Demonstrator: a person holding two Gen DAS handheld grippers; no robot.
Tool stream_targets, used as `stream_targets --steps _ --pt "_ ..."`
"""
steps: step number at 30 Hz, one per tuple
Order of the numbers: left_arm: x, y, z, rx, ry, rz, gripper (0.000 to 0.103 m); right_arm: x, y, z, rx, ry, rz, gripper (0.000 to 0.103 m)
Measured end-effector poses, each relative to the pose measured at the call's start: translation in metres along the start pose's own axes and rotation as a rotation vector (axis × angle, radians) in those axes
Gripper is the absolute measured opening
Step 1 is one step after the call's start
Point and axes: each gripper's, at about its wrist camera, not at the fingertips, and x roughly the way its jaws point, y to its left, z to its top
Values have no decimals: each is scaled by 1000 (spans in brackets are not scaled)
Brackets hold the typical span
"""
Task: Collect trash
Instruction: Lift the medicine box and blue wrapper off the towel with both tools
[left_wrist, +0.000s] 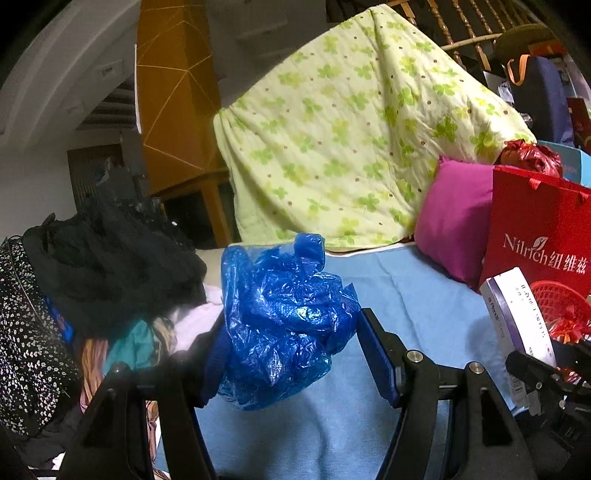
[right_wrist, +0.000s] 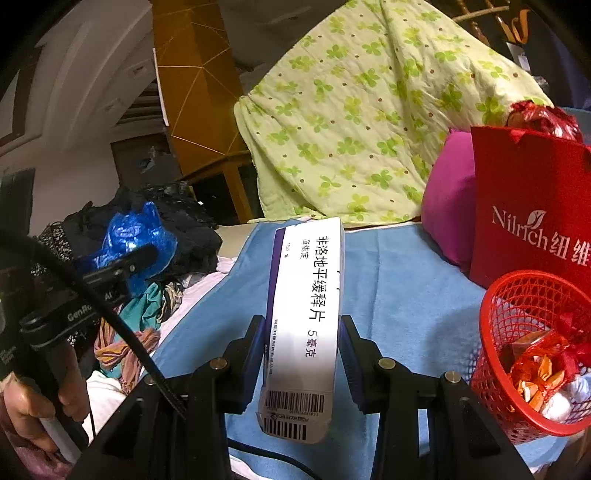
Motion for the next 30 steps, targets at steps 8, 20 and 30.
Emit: stream_targets --steps 8,20,30 --pt "-14 -2 7 0 -25 2 68 -15 6 6 -17 -33 13 42" --pt "-25 -7 8 8 -37 -3 68 -26 4 9 -12 -58 26 42" --pt "-31 -9 10 22 -45 -12 68 -38 2 7 3 -78 27 42"
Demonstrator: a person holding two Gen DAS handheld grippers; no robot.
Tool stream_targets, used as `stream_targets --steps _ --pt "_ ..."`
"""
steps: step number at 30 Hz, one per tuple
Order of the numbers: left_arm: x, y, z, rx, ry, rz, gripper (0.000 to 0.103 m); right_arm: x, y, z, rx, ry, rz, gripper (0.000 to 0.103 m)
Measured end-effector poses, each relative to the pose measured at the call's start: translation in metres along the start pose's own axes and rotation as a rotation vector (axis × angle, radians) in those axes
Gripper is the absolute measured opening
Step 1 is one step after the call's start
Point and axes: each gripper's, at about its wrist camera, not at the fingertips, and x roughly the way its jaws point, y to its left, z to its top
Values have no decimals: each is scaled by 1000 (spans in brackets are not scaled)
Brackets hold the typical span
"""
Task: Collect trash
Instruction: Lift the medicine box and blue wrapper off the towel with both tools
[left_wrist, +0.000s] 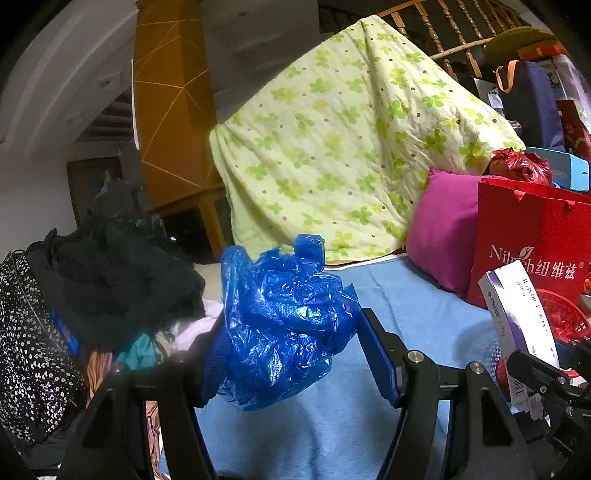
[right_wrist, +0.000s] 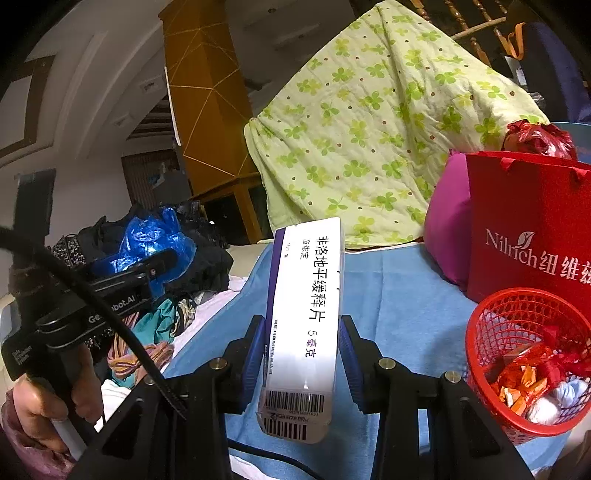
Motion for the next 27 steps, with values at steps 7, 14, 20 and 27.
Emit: stream_targets --steps 7,14,20,27 --pt "-3 -5 2 6 -2 -16 68 -9 -3 0 15 -21 0 42" --pt "-7 -9 4 11 -7 -23 69 -16 -3 0 23 -32 2 42" --pt "-8 -10 5 15 -9 -29 69 -21 -6 2 35 -48 0 42" --pt "-10 -17 6 21 -8 -45 69 -31 -8 0 41 -62 -12 42"
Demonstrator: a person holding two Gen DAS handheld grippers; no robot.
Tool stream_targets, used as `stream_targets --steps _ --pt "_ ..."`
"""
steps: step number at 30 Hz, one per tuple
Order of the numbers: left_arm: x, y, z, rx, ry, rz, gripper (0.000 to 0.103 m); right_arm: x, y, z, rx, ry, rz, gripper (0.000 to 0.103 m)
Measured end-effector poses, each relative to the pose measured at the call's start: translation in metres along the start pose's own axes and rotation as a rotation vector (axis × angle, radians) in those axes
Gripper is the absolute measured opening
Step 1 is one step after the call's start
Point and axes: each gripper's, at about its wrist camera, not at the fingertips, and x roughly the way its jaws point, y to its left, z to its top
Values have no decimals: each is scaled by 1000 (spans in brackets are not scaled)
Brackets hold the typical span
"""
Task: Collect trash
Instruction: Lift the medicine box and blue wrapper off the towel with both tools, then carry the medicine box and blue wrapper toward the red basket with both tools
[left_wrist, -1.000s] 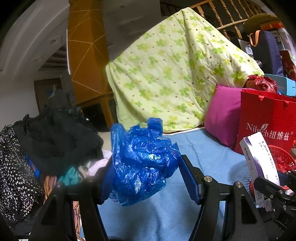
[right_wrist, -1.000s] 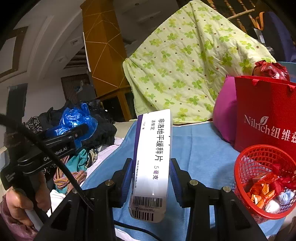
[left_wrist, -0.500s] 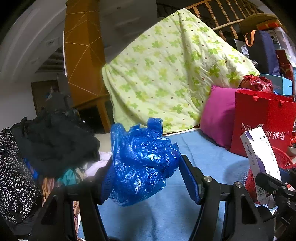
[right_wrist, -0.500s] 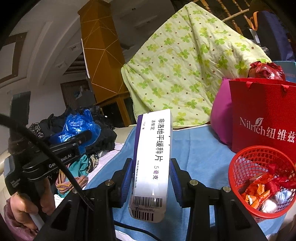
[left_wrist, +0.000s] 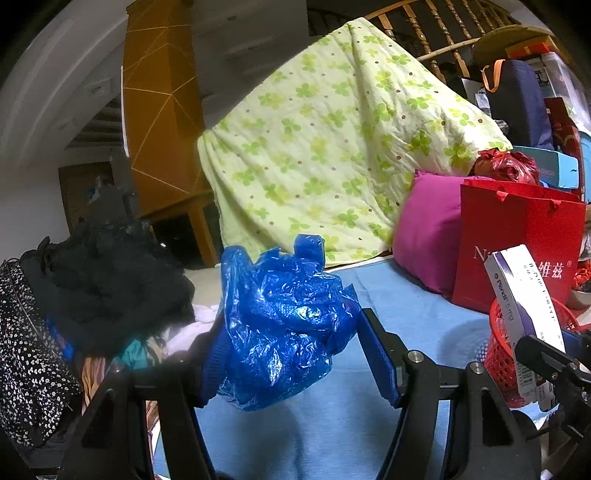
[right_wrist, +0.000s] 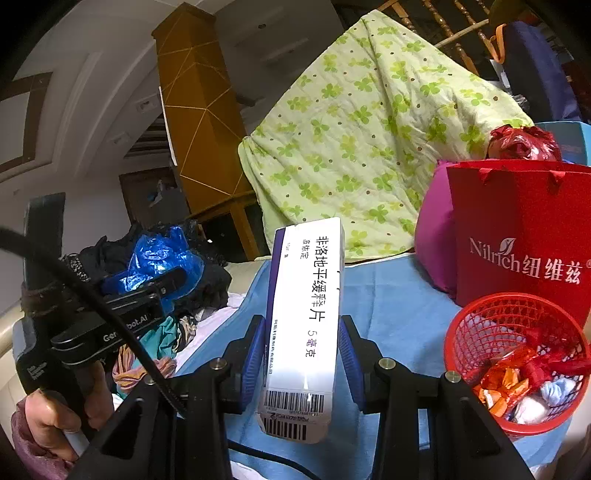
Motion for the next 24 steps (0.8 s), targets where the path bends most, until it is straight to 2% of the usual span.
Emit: stream_targets --steps 24 --pt "-1 -40 10 30 18 -81 69 -38 -28 0 58 -43 -54 42"
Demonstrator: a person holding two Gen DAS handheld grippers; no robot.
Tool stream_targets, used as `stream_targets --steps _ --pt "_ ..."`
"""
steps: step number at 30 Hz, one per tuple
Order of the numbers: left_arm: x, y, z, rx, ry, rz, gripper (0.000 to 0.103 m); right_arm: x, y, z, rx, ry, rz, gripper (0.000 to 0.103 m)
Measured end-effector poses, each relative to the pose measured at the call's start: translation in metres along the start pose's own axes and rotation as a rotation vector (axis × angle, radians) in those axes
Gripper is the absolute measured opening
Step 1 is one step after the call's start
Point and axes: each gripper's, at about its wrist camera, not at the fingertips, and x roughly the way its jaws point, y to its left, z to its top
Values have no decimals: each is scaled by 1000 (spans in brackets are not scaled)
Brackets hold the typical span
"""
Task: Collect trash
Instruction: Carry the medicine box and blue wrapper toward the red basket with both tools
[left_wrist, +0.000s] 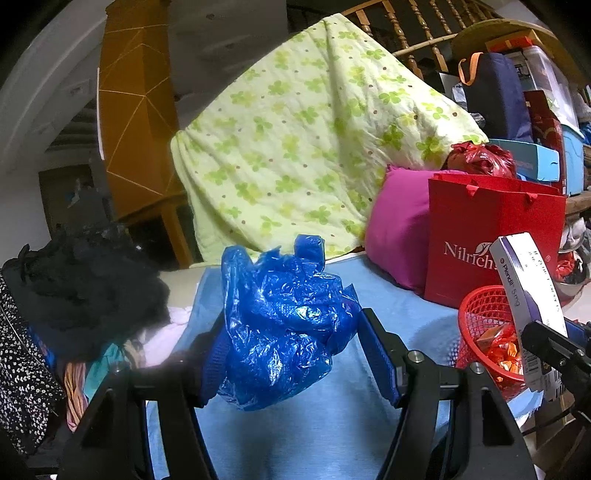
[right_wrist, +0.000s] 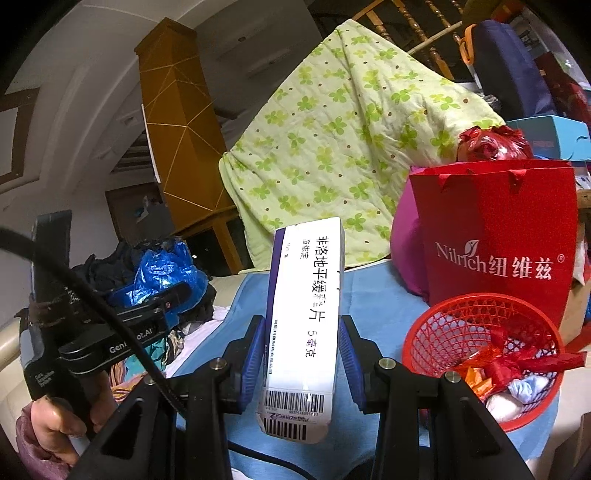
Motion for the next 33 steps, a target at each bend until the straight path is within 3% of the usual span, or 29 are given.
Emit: stream_targets --steps 33 --pt "6 -55 5 109 24 -64 69 -26 -56 1 107 -36 -51 42"
